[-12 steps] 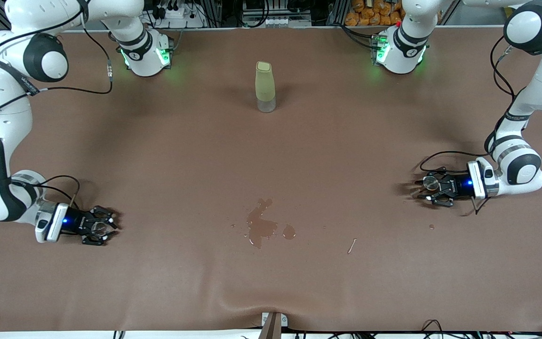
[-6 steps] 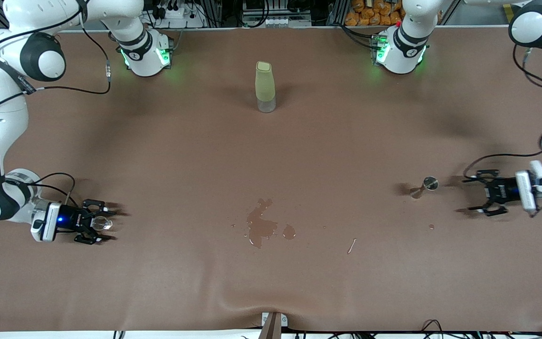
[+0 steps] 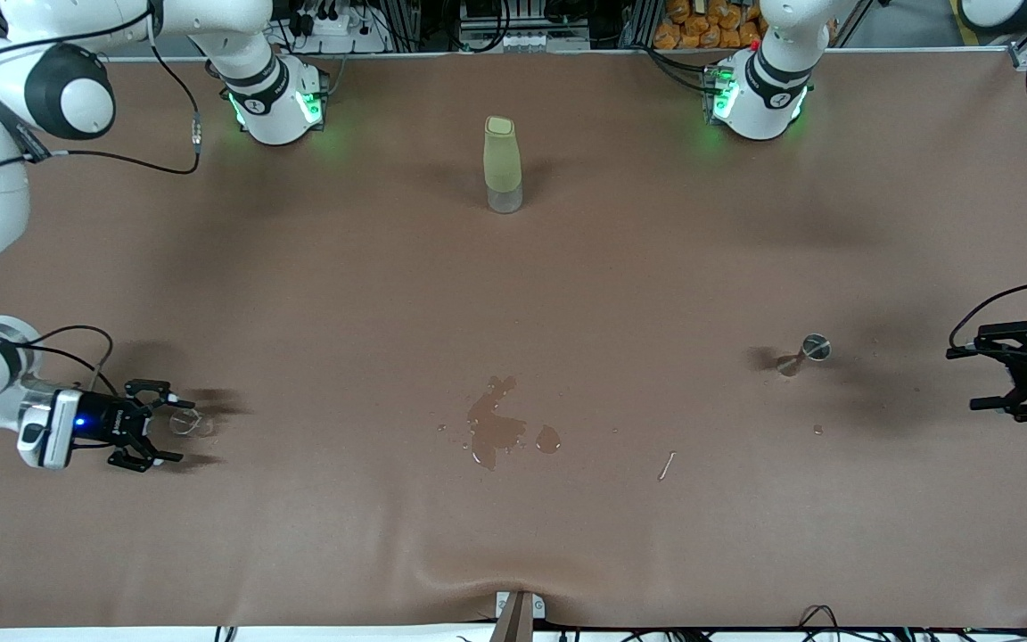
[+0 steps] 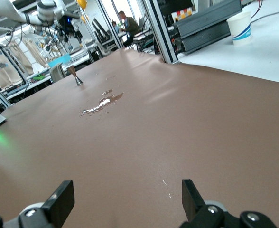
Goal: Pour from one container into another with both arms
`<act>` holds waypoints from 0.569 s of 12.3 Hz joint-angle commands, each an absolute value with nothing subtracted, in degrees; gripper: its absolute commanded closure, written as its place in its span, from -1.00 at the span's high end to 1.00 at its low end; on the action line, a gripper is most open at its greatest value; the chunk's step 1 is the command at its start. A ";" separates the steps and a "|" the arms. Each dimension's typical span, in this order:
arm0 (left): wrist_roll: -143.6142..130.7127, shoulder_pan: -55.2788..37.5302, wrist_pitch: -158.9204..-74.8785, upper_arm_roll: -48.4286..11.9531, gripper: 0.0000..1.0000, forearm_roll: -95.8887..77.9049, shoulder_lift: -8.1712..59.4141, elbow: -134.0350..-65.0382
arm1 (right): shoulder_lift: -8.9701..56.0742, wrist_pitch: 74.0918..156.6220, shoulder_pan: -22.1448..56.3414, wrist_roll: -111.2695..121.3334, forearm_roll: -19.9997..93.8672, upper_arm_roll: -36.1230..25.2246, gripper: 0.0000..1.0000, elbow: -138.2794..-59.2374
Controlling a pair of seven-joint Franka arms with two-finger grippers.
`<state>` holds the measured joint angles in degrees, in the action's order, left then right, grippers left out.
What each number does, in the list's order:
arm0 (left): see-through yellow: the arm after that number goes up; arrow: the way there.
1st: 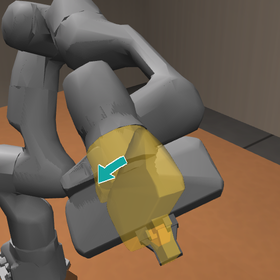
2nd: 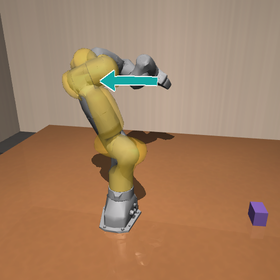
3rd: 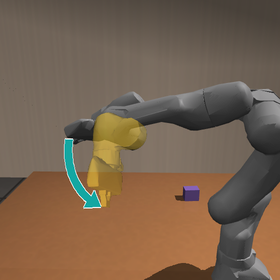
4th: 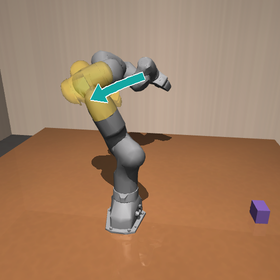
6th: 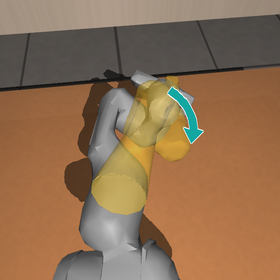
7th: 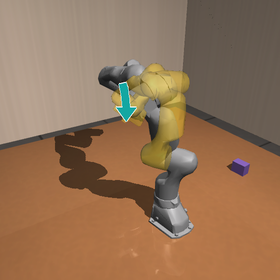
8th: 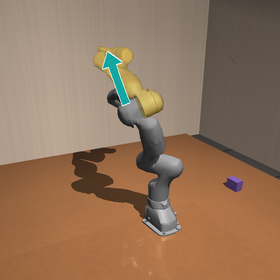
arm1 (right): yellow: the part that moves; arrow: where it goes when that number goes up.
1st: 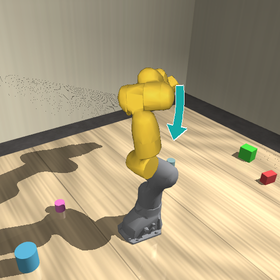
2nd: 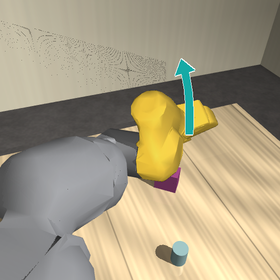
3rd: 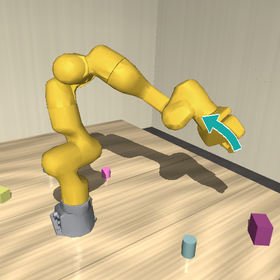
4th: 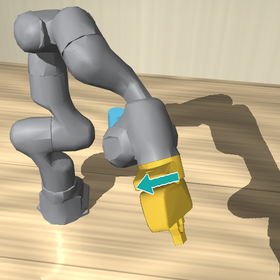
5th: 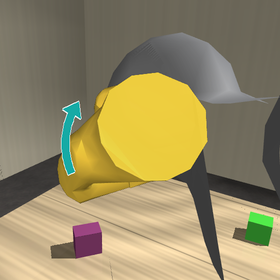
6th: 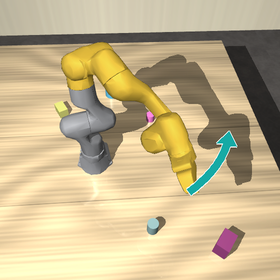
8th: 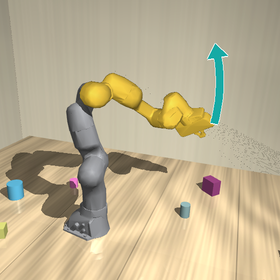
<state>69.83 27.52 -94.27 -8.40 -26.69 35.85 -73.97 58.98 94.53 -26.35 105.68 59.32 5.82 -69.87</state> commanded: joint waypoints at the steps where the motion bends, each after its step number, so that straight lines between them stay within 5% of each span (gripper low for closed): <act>1: 55.16 24.01 -94.13 -8.00 1.00 -20.67 27.18 -76.29 | 53.63 97.80 -24.18 97.33 50.75 6.33 1.00 -69.97; 7: 13.18 7.60 -93.78 -8.27 1.00 -2.66 15.40 -77.42 | 44.93 98.79 -18.03 81.85 37.80 6.42 1.00 -69.70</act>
